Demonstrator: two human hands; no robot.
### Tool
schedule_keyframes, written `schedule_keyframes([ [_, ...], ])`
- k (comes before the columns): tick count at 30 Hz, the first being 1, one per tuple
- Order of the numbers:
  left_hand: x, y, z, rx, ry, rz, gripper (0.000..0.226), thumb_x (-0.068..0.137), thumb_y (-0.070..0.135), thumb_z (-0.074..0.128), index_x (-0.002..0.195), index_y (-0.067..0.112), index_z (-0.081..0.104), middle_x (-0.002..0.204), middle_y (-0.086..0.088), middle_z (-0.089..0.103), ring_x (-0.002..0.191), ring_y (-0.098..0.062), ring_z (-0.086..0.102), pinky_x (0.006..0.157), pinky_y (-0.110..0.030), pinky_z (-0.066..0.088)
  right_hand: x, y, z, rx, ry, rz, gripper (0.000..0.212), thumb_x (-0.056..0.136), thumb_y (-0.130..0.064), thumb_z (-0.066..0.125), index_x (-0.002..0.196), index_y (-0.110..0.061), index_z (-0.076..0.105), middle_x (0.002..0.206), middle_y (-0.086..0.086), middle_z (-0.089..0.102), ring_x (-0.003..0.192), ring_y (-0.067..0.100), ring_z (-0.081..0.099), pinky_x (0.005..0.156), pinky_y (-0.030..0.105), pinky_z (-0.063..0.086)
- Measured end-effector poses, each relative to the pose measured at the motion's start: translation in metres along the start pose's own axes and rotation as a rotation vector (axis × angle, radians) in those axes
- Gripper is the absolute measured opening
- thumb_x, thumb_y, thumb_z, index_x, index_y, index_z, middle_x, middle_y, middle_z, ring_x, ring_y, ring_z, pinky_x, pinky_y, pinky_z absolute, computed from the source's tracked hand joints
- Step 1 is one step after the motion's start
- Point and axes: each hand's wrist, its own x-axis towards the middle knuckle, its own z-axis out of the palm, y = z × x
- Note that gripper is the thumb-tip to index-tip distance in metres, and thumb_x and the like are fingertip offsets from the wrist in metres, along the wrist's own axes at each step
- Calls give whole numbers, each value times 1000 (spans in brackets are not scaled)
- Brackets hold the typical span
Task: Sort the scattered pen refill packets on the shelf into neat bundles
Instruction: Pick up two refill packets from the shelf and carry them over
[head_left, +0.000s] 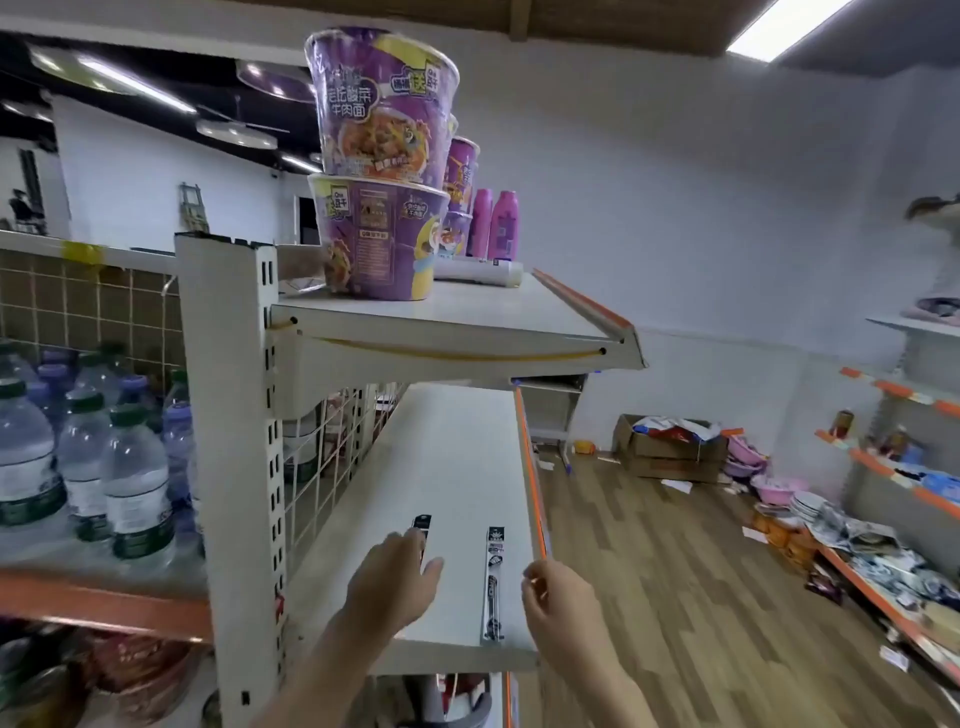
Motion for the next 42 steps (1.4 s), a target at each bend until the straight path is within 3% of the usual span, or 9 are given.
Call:
schedule_keyframes([
  [6, 9, -9, 16, 124, -168, -232, 40, 89, 39, 50, 116, 10, 47, 122, -6, 55, 113, -23, 54, 90, -28, 44, 14, -13, 11, -184, -231, 130, 29, 97, -29, 41, 118, -12, 49, 113, 4, 56, 100, 21, 54, 78, 29, 40],
  [9, 16, -10, 11, 184, -184, -242, 29, 91, 11, 42, 118, 9, 52, 123, -5, 58, 113, -21, 57, 88, -24, 45, 20, -20, 7, -239, -275, 162, 24, 97, -35, 41, 92, -13, 48, 85, 1, 44, 75, 18, 45, 64, 30, 37],
  [13, 21, -18, 1, 100, -182, -267, 28, 92, 10, 40, 116, 5, 53, 122, -10, 59, 113, -25, 58, 92, -27, 46, 36, -24, 11, -293, -344, 245, 46, 92, -45, 48, 62, -16, 26, 64, -2, 33, 52, 11, 30, 45, 25, 23],
  [18, 14, -35, -12, -212, 17, -174, 8, 89, 8, 43, 84, 7, 37, 70, -2, 48, 62, -17, 47, 58, -26, 41, 51, -36, 26, -456, -480, 324, 43, 87, -44, 53, 63, -13, 35, 69, 1, 48, 69, 21, 53, 59, 26, 39],
  [22, 3, -42, -16, -441, 45, -159, 15, 86, 3, 44, 76, 9, 34, 62, -4, 39, 51, -15, 33, 49, -25, 30, 56, -35, 33, -472, -541, 324, 30, 92, -16, 42, 63, -12, 34, 73, 2, 45, 83, 24, 47, 68, 26, 39],
  [26, -8, -30, -16, -579, 49, -143, 21, 88, -1, 39, 73, 10, 30, 57, -5, 35, 49, -18, 31, 48, -29, 25, 52, -28, 30, -144, -303, 358, 9, 94, -13, 39, 85, -11, 40, 88, 11, 53, 77, 24, 45, 59, 32, 39],
  [30, -16, 12, -11, -691, 50, -178, 7, 94, 16, 41, 87, 14, 41, 67, -5, 53, 59, -20, 49, 51, -30, 32, 22, -18, -4, 196, 98, 385, 16, 98, -25, 33, 89, -13, 35, 71, 1, 50, 62, 21, 47, 55, 37, 40],
  [37, -51, 123, 43, -909, -103, -78, 17, 97, 32, 39, 104, 18, 45, 79, 3, 53, 87, -30, 52, 76, -38, 37, -81, 63, -93, 188, 512, 522, 15, 95, -31, 49, 87, -18, 50, 58, -5, 52, 52, 9, 47, 51, 27, 33],
  [42, -97, 216, 113, -842, -316, 79, 25, 99, 23, 33, 97, 11, 55, 67, -4, 49, 73, -30, 45, 62, -37, 28, -177, 142, -158, 142, 660, 711, 12, 91, -30, 57, 83, -22, 52, 58, -4, 54, 52, 8, 47, 49, 19, 34],
])
